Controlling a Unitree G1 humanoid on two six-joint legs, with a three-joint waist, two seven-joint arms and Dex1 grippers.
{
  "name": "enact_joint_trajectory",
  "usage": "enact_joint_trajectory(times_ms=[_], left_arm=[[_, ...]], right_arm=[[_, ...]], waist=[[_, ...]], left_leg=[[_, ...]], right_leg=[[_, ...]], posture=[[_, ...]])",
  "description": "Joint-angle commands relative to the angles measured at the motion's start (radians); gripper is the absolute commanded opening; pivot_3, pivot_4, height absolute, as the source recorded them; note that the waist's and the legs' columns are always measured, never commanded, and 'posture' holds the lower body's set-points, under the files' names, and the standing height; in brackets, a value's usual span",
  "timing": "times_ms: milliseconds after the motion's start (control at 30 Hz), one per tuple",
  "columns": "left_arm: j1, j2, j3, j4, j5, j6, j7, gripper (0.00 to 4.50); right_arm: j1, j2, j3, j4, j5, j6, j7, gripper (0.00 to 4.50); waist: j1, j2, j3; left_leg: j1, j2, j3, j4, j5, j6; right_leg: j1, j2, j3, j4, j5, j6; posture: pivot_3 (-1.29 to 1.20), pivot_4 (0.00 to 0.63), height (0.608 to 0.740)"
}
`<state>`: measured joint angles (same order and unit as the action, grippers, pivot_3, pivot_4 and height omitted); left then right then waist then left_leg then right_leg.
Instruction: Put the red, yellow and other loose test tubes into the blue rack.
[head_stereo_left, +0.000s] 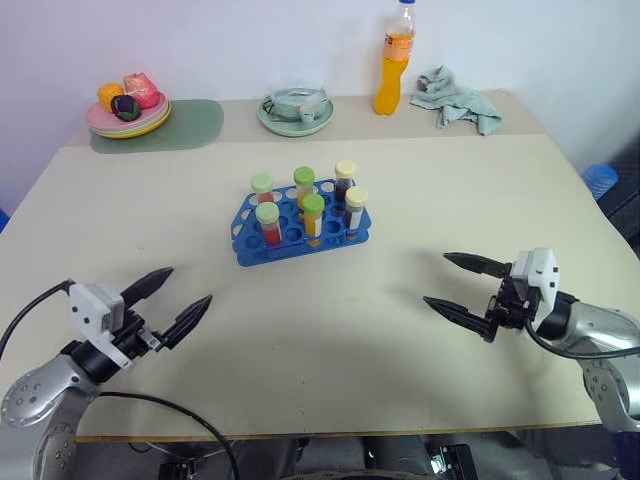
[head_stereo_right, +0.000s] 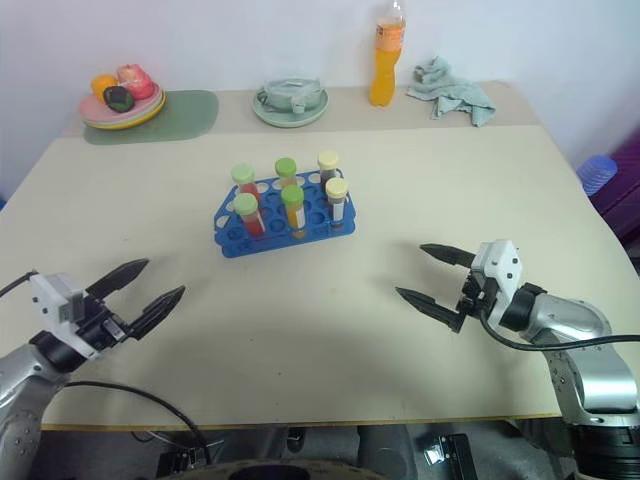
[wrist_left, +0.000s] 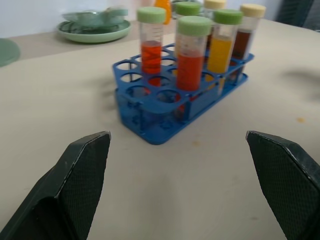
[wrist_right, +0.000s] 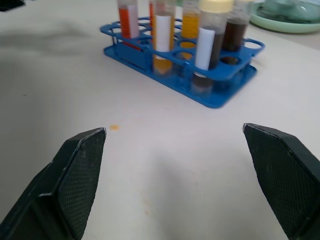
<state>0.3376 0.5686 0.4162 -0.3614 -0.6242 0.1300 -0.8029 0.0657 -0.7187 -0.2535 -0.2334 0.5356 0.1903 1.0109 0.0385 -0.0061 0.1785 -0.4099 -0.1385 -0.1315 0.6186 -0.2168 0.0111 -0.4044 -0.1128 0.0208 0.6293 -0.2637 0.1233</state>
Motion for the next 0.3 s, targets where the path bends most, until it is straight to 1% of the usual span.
enact_joint_trajectory(times_ms=[33, 300], left_arm=[[-0.012, 0.009, 0.037, -0.004, -0.025, 0.003, -0.008, 4.43], [-0.065, 0.004, 0.025, 0.011, -0.020, 0.004, -0.001, 4.43]], right_arm=[[0.004, 0.006, -0.043, -0.048, 0.014, -0.003, -0.033, 4.50], [-0.027, 0.019, -0.032, -0.073, 0.017, 0.016, -0.083, 4.50]], waist=[[0.000, 0.000, 0.000], [-0.001, 0.000, 0.000]], left_leg=[[0.000, 0.000, 0.000, 0.000, 0.000, 0.000], [0.000, 0.000, 0.000, -0.003, 0.000, 0.000]], right_leg=[[0.000, 0.000, 0.000, 0.000, 0.000, 0.000], [-0.002, 0.000, 0.000, 0.000, 0.000, -0.001]], posture=[[0.00, 0.150, 0.740], [0.00, 0.150, 0.740]])
